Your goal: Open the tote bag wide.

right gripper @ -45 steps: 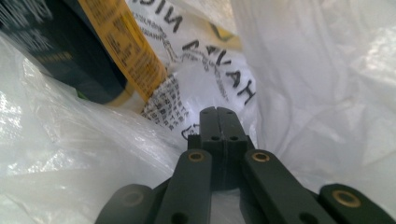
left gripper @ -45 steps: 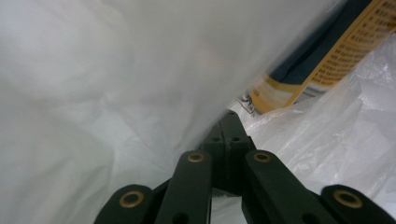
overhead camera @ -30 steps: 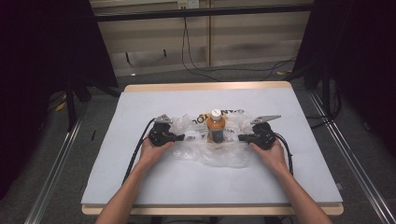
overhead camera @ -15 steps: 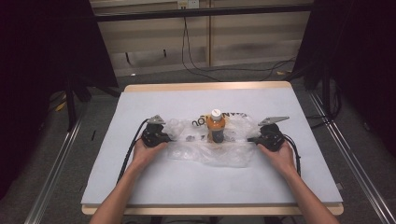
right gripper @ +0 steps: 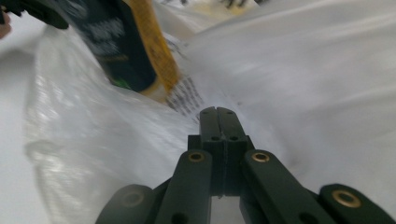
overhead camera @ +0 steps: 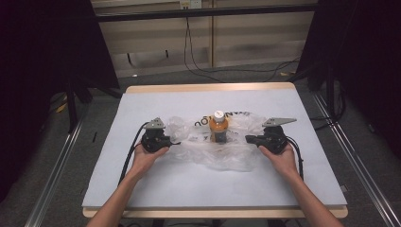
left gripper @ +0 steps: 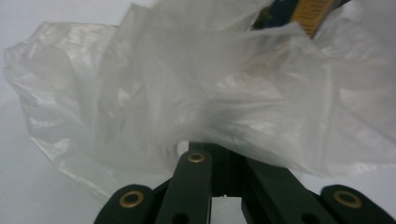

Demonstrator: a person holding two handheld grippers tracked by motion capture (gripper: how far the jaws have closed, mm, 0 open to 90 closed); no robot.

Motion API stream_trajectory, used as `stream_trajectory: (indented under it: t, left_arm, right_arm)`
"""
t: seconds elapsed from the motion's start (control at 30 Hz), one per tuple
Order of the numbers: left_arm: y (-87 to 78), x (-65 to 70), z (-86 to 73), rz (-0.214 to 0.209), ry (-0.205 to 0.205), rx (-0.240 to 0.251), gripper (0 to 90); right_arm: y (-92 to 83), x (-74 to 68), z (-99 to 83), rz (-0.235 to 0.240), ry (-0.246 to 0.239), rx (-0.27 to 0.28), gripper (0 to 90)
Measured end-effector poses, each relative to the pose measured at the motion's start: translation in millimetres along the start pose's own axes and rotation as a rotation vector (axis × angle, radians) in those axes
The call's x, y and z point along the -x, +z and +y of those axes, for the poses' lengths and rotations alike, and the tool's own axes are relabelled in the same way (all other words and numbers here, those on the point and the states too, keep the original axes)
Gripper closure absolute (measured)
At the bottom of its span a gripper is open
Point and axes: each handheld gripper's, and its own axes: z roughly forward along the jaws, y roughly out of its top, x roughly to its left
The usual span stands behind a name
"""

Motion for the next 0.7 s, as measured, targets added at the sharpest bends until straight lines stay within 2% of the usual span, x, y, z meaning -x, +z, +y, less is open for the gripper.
stream_trajectory:
  t: [0.13,0.2,0.23,0.3,0.4,0.47,0.57,0.6,0.63,0.67,0.7]
  left_arm:
    - [-8.3,10.2,5.3,-0.024,0.007,0.052,90.0]
    - [-10.4,16.5,10.1,-0.036,0.019,0.056,90.0]
    - [-11.5,22.6,12.4,-0.052,0.036,0.056,90.0]
    - [-12.4,32.6,13.8,-0.058,0.064,0.049,90.0]
    - [-13.5,41.6,15.3,-0.074,0.071,0.08,90.0]
    - [-9.7,44.0,19.6,-0.084,0.066,0.084,90.0]
    - [0.7,48.2,28.8,-0.08,0.079,0.049,90.0]
    - [3.8,49.2,31.3,-0.092,0.082,0.044,90.0]
    - [10.5,50.8,37.1,-0.099,0.091,0.002,90.0]
    - [14.0,51.4,40.0,-0.09,0.107,-0.007,90.0]
    - [18.1,51.6,44.0,-0.086,0.11,-0.022,90.0]
  right_arm:
    - [-8.0,-8.7,9.6,0.018,-0.013,0.04,90.0]
    - [-11.2,-12.6,14.7,0.028,-0.021,0.052,90.0]
    - [-12.3,-14.5,16.2,0.033,-0.024,0.056,90.0]
    - [-15.4,-21.1,18.8,0.052,-0.041,0.069,90.0]
    - [-19.6,-27.3,19.4,0.07,-0.047,0.095,90.0]
    - [-21.1,-29.0,21.0,0.076,-0.045,0.105,90.0]
    - [-16.9,-29.0,30.3,0.066,-0.052,0.086,90.0]
    - [-15.4,-29.1,35.0,0.075,-0.056,0.08,90.0]
    - [-13.7,-29.4,39.0,0.081,-0.059,0.069,90.0]
    - [-8.6,-29.3,47.7,0.078,-0.076,0.024,90.0]
    - [-6.1,-29.1,51.9,0.074,-0.084,0.009,90.0]
